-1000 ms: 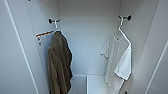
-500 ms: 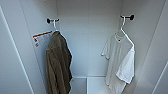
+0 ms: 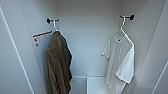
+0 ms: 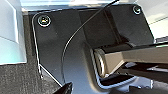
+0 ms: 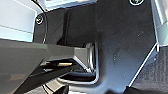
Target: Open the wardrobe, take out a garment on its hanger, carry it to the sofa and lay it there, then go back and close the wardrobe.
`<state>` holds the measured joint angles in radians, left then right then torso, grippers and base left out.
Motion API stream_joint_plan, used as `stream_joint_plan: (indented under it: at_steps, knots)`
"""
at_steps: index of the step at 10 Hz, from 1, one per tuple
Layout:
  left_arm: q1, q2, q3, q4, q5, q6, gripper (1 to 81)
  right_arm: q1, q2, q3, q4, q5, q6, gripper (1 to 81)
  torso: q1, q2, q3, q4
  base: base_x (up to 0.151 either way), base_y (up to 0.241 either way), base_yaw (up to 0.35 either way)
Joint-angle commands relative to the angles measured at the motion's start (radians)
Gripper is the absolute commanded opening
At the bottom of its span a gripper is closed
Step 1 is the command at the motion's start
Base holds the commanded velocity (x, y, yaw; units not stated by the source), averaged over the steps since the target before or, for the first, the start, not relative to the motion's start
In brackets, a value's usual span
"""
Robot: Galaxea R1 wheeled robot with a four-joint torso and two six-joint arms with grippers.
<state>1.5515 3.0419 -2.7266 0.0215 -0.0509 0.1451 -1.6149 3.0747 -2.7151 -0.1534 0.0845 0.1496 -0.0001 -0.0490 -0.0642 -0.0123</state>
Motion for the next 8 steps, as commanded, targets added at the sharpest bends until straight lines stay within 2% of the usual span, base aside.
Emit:
stream_joint_plan:
  at_steps: [1,2,3,4,7,8]
  knots:
    - [-0.044,-0.001,-0.002,-0.012,0.054,0.001,81.1,0.037,0.005,0.009,-0.002,-0.048,-0.004,81.1,0.000,0.000,0.000,-0.067,0.000,0.000,0.000]
    - [-0.044,-0.007,0.001,-0.011,0.054,0.001,81.1,0.036,0.005,0.009,-0.002,-0.048,-0.004,81.1,0.000,0.000,0.023,-0.095,0.000,0.000,0.000]
    - [-0.044,-0.011,0.002,-0.009,0.054,0.001,81.1,0.036,0.005,0.005,0.000,-0.048,-0.004,81.1,0.000,0.000,0.025,-0.107,0.000,0.000,0.000]
    - [-0.044,-0.011,0.002,-0.008,0.054,0.002,81.1,0.037,0.005,0.005,0.000,-0.048,-0.004,81.1,0.000,0.000,0.029,-0.132,0.000,0.000,0.000]
    - [-0.044,-0.026,0.039,0.000,0.051,0.005,81.1,0.034,0.005,0.005,-0.002,-0.048,-0.004,81.1,0.000,0.000,0.040,-0.231,0.000,0.000,0.000]
    - [-0.044,-0.043,0.068,0.000,0.049,0.005,81.1,0.034,0.003,0.005,0.000,-0.048,-0.004,81.1,0.000,0.000,0.021,-0.171,0.000,0.000,0.000]
